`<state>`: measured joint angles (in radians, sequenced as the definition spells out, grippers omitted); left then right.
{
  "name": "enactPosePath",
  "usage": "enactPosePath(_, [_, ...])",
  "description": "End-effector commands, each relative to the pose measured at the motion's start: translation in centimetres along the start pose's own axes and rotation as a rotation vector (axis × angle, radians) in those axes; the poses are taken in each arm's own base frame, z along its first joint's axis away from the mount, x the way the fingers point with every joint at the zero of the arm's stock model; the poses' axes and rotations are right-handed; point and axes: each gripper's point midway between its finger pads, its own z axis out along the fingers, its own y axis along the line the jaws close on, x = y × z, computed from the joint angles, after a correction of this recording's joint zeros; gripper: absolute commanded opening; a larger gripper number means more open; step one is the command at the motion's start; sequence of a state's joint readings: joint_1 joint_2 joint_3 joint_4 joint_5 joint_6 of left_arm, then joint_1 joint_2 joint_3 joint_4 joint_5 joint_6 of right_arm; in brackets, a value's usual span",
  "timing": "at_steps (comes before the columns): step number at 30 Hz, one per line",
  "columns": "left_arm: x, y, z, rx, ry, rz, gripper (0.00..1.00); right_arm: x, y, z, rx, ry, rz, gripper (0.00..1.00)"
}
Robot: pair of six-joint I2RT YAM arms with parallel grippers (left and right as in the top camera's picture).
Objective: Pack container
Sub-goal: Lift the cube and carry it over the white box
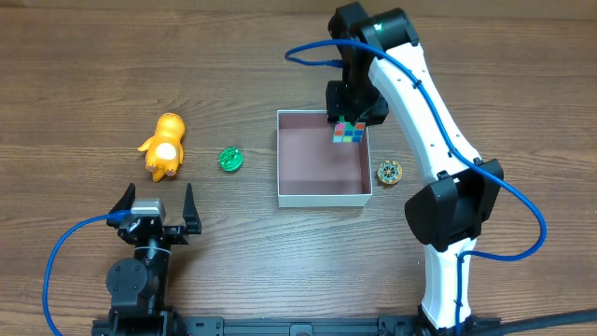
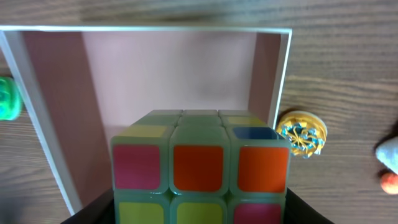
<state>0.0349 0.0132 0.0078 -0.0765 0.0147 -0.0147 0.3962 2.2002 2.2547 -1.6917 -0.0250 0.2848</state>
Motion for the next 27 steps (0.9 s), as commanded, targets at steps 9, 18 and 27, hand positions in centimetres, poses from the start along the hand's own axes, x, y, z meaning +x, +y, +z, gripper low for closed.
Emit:
enactPosePath(9, [0.0, 0.2, 0.0, -0.012, -0.003, 0.022, 1.00, -0.7, 0.1, -1.9, -0.011, -0.095, 0.015, 0.33])
enactPosePath(18, [0.0, 0.2, 0.0, -0.012, -0.003, 0.022, 1.00, -0.6, 0.6, -1.8, -0.011, -0.095, 0.019, 0.33])
enactPosePath(27, [0.0, 0.2, 0.0, -0.012, -0.003, 0.022, 1.00, 1.5, 1.3, -3.2, 0.022, -0.090, 0.022, 0.31])
